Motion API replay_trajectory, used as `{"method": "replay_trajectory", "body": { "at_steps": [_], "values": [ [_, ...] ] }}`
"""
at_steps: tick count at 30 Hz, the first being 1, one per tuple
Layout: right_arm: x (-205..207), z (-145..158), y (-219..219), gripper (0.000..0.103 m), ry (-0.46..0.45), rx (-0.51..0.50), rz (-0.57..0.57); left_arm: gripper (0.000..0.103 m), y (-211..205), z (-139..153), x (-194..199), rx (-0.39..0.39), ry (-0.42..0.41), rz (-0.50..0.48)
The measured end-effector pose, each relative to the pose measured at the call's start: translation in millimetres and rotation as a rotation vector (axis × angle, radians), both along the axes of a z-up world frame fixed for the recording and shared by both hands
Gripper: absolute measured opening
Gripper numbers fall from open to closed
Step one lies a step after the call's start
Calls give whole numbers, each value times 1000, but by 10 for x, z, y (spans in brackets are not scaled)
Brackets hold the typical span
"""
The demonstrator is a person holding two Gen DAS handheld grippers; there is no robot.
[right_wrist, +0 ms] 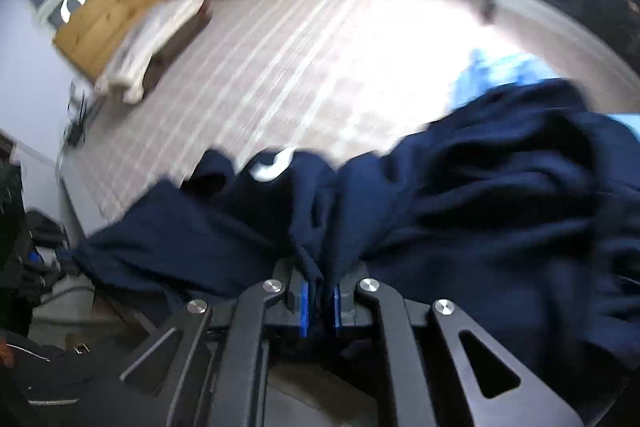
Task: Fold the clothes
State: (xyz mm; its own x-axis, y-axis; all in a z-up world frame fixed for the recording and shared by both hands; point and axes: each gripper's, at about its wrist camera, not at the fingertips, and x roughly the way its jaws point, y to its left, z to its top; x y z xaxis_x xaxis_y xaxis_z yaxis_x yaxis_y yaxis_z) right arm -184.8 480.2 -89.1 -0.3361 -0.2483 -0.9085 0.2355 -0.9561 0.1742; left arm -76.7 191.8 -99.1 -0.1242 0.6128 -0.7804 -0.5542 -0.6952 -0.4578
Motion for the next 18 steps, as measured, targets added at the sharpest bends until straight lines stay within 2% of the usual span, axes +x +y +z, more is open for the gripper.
{"method": "replay_trajectory", "body": {
  "at_steps": [3,4,6,8,9,10,11,12,15,17,18],
  "values": [
    [202,213,423,8,-4,0,-97,4,329,-2,133,58,-15,-155],
    [318,225,518,8,-26,-2,-115,4,401,-39,155,52,-24,-187],
    [504,152,592,8,-65,57,-115,5,489,-127,157,36,-50,-230],
    [630,20,593,10,-123,139,-117,5,461,-200,74,18,-93,-222],
    [663,-25,592,12,-141,175,-130,10,439,-232,28,8,-112,-214],
    [680,-3,594,21,-132,203,-157,12,391,-246,-31,-2,-120,-195],
    [696,44,596,27,-115,228,-188,13,334,-243,-87,-13,-116,-175],
    [719,145,570,28,-77,236,-207,13,270,-236,-140,-25,-111,-157],
    [800,432,330,35,24,257,-184,21,29,-195,-265,-78,-75,-116],
    [854,580,74,59,83,243,-143,21,-115,-182,-354,-123,-41,-86],
    [886,605,-51,60,101,250,-123,21,-161,-170,-404,-132,-27,-74]
  ]
}}
